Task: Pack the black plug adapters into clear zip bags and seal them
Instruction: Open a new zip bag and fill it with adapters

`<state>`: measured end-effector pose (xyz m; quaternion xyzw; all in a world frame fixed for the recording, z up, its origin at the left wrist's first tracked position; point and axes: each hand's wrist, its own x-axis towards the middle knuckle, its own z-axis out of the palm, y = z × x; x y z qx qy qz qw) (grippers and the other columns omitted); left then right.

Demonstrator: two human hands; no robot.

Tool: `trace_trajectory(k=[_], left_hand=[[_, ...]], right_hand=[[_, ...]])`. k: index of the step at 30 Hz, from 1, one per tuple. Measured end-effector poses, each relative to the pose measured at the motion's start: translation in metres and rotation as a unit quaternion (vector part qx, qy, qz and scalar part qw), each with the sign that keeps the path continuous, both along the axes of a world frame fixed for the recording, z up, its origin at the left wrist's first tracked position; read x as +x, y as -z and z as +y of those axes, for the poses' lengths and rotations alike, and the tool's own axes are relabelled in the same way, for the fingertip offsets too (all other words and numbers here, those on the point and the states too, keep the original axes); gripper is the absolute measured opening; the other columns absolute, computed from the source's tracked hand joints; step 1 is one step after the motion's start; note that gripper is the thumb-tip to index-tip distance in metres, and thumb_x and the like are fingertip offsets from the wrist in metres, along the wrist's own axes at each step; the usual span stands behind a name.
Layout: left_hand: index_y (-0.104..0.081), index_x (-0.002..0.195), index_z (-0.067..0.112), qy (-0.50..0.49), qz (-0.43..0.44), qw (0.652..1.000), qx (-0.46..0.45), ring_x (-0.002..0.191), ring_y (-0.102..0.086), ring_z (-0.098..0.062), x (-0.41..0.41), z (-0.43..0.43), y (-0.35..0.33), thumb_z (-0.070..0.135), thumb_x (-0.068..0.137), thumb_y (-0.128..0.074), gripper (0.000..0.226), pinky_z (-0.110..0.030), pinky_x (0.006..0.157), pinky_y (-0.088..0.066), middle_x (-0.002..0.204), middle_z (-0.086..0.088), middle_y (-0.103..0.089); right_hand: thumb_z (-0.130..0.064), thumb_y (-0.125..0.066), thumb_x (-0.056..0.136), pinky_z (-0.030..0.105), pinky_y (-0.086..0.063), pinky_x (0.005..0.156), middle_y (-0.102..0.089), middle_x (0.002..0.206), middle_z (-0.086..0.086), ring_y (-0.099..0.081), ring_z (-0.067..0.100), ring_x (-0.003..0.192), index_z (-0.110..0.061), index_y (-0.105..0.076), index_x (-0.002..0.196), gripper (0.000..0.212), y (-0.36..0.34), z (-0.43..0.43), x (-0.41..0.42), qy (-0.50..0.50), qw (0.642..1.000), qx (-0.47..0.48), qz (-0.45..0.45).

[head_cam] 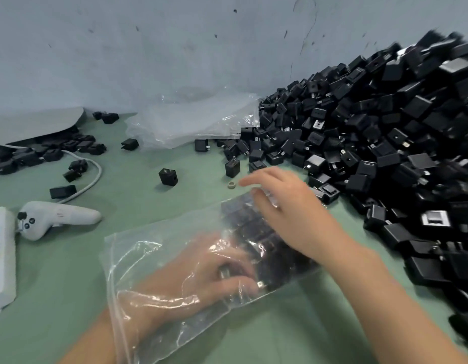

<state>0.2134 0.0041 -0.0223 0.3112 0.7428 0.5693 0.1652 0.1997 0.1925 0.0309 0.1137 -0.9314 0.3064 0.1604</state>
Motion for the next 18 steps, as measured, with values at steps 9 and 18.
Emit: trace_trajectory(k=[9,18], left_hand=[[-0.060,0.049,0.016,-0.065,0.356,0.925,-0.114,0.061,-0.056,0.002,-0.014,0.014,-0.005,0.030,0.069,-0.076,0.030,-0.002,0.061,-0.040,0.058,0.015,-0.058],[-0.058,0.103,0.037,-0.072,0.232,0.950,-0.196,0.083,-0.056,0.016,-0.016,-0.005,0.003,0.064,0.087,-0.055,0.032,-0.006,0.072,-0.042,0.102,0.032,-0.057]], right_hand=[[-0.040,-0.042,0.101,0.035,-0.037,0.106,-0.053,0.125,-0.020,-0.046,0.009,0.119,-0.038,-0.059,0.125,0.029,0.026,0.025,0.008,0.055,0.996,0.006,-0.073],[-0.046,-0.039,0.102,0.030,-0.042,0.097,-0.048,0.124,-0.022,-0.044,0.007,0.114,-0.038,-0.059,0.122,0.030,0.039,0.024,0.008,0.066,0.994,0.029,-0.076]])
